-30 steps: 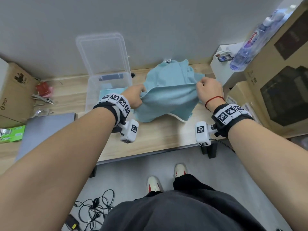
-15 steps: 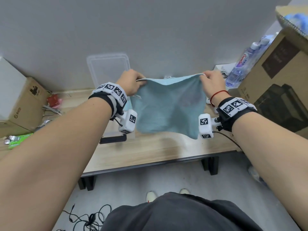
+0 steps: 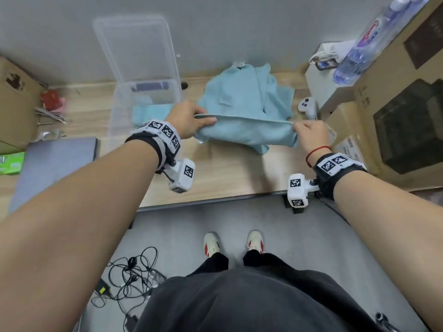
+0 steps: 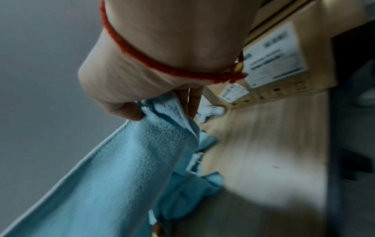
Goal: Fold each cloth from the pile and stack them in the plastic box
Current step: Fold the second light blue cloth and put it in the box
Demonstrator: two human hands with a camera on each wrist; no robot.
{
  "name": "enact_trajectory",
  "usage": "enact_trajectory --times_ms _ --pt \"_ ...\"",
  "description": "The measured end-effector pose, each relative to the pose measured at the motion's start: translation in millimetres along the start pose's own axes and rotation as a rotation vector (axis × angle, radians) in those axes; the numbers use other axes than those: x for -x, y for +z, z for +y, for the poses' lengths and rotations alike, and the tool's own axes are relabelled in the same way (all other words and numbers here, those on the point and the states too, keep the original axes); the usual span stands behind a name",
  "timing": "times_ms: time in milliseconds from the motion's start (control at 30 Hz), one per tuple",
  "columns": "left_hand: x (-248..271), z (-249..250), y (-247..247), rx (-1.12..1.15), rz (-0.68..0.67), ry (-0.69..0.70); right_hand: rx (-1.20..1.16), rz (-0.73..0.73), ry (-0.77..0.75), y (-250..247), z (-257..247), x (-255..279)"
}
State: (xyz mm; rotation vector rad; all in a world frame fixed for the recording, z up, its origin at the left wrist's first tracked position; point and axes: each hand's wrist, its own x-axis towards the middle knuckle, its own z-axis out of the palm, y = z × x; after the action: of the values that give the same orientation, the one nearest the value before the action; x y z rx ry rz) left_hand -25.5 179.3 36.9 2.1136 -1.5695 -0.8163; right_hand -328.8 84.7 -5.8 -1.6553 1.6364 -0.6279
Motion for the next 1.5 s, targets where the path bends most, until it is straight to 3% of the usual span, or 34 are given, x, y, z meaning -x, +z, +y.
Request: enact_trajectory --times_ms 233,400,533,700,833,1233,1500 --pt "25 -65 109 -0.215 -0.407 -0.108 0.275 -0.270 0.150 40 108 35" --pt "36 -86 146 -0.227 -0.496 -0.117 0.331 -0.312 0.117 52 134 44" --pt "29 -84 141 -0.212 -0.424 -0.128 0.279 -0.251 0.081 53 128 33" --pt "12 -79 126 -0.144 -0.155 -0.164 0.156 -0.135 0.060 51 112 7" --pt "-2 -76 120 -0.160 -0.054 -0.227 0.119 -0.142 0.031 56 99 -14" --pt "-55 -108 132 -0.102 0.015 -0.362 0.106 -0.176 0.079 93 93 -69" --pt "-91 -121 142 -0.133 -0.026 -0.462 0.176 -0.172 0.110 120 100 -98"
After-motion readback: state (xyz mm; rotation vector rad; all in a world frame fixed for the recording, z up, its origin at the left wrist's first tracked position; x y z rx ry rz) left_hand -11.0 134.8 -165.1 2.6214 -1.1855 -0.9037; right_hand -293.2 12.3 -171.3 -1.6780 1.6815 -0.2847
